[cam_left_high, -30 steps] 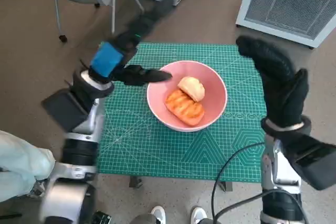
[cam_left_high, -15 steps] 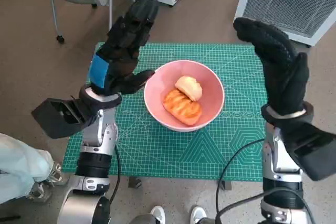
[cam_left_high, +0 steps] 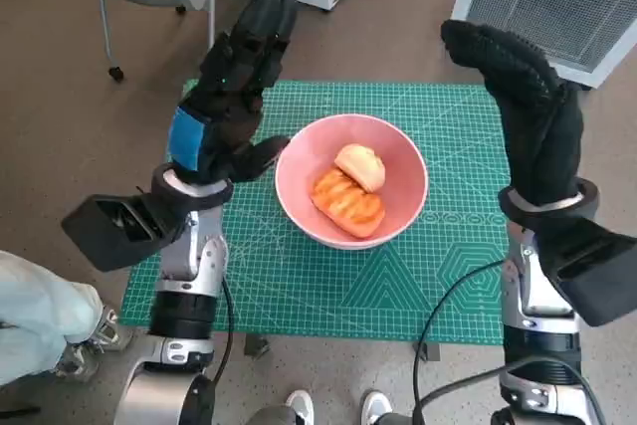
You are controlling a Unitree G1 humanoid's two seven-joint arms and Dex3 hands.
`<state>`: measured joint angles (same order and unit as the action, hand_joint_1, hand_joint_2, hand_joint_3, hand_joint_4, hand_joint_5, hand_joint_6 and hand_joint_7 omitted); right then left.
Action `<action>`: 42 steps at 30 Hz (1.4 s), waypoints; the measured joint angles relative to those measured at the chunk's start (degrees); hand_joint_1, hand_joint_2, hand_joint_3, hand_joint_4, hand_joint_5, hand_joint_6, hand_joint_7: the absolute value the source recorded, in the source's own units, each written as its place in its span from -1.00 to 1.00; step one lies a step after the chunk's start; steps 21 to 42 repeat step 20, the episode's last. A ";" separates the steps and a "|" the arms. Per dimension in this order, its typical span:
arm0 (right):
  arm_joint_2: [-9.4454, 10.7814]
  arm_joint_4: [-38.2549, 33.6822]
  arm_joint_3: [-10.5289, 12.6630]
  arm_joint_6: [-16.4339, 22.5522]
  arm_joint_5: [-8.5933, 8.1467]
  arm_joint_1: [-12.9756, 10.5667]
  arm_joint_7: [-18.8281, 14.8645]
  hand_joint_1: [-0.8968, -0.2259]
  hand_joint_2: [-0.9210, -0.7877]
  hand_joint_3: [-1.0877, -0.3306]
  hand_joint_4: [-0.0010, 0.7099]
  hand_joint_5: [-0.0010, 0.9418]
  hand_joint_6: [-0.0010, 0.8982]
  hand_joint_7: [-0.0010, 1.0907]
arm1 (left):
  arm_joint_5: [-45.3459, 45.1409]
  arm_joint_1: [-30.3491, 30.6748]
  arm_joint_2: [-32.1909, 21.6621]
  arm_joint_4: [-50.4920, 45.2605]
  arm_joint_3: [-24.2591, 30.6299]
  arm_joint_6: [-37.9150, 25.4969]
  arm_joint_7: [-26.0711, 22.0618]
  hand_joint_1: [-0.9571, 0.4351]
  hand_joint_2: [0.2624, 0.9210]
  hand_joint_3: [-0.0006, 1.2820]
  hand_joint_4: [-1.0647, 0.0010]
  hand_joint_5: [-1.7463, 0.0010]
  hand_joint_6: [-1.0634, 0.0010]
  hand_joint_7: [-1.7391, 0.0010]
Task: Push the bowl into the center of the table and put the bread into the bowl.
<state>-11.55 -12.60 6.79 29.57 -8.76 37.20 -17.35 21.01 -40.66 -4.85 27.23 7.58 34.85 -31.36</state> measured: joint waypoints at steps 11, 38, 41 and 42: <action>0.01 0.43 -0.02 -2.06 -0.04 0.09 0.37 -0.50 -1.00 -0.08 -0.59 -0.99 -0.97 -0.07 | -2.40 0.00 0.13 0.83 -0.03 1.01 1.09 -0.58 1.00 -0.55 0.91 1.00 0.66 1.00; 0.34 0.51 -0.22 -2.35 -0.01 0.09 0.72 -0.50 -1.00 -0.08 -0.58 -0.99 -0.97 -0.07 | -3.09 0.00 0.14 0.97 -0.01 1.63 2.26 -0.59 1.00 -0.55 0.93 1.00 0.71 1.00; 0.34 0.51 -0.22 -2.35 -0.01 0.09 0.72 -0.50 -1.00 -0.08 -0.58 -0.99 -0.97 -0.07 | -3.09 0.00 0.14 0.97 -0.01 1.63 2.26 -0.59 1.00 -0.55 0.93 1.00 0.71 1.00; 0.34 0.51 -0.22 -2.35 -0.01 0.09 0.72 -0.50 -1.00 -0.08 -0.58 -0.99 -0.97 -0.07 | -3.09 0.00 0.14 0.97 -0.01 1.63 2.26 -0.59 1.00 -0.55 0.93 1.00 0.71 1.00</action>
